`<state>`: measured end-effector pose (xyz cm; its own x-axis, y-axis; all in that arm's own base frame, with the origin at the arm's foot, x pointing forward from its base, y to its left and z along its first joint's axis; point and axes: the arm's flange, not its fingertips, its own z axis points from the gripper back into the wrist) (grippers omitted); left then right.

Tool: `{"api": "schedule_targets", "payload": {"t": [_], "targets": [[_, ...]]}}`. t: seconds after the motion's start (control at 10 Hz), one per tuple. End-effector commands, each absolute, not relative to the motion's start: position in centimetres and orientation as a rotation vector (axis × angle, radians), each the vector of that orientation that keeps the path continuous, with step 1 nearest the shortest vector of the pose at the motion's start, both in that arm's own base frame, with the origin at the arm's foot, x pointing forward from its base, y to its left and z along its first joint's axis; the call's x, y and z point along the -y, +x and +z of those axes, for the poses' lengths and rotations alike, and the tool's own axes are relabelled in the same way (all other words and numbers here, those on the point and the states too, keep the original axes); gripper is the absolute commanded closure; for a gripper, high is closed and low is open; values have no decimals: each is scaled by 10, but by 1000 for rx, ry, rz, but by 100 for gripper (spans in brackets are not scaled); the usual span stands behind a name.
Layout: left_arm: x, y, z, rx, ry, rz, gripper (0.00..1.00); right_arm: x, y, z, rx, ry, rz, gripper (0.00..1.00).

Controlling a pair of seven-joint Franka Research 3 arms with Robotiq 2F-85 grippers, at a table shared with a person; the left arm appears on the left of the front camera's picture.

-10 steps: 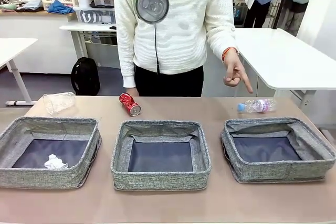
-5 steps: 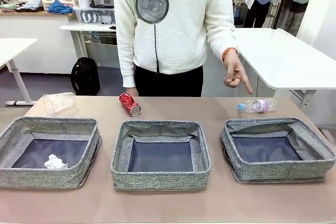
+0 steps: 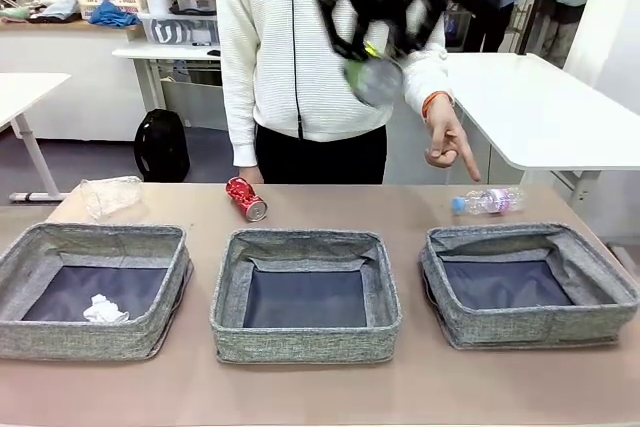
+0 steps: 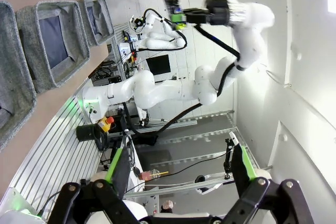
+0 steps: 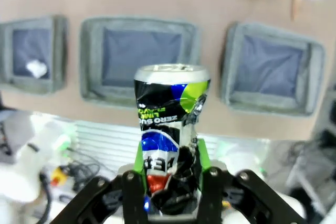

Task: Sort the waste into the appropriate baskets.
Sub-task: Place the picked waste into the Fabric basket indicated by the person.

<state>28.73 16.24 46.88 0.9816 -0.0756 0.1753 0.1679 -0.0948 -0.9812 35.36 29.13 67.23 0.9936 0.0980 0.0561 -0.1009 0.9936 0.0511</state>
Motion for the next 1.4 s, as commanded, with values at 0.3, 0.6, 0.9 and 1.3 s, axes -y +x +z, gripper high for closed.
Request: {"api": "schedule_targets", "payload": {"t": [0.3, 0.6, 0.9, 1.3], "targets": [[-165, 287, 472, 78, -1666, -200, 0, -94, 304, 515, 48, 320, -3, 59], [-165, 287, 472, 78, -1666, -200, 0, -52, 334, 443, 1, 398, -170, 59], [-165, 287, 472, 78, -1666, -200, 0, -42, 340, 430, 16, 455, -221, 59], [-165, 287, 472, 78, -1666, -200, 0, -44, 343, 424, 15, 448, -257, 59]]}}
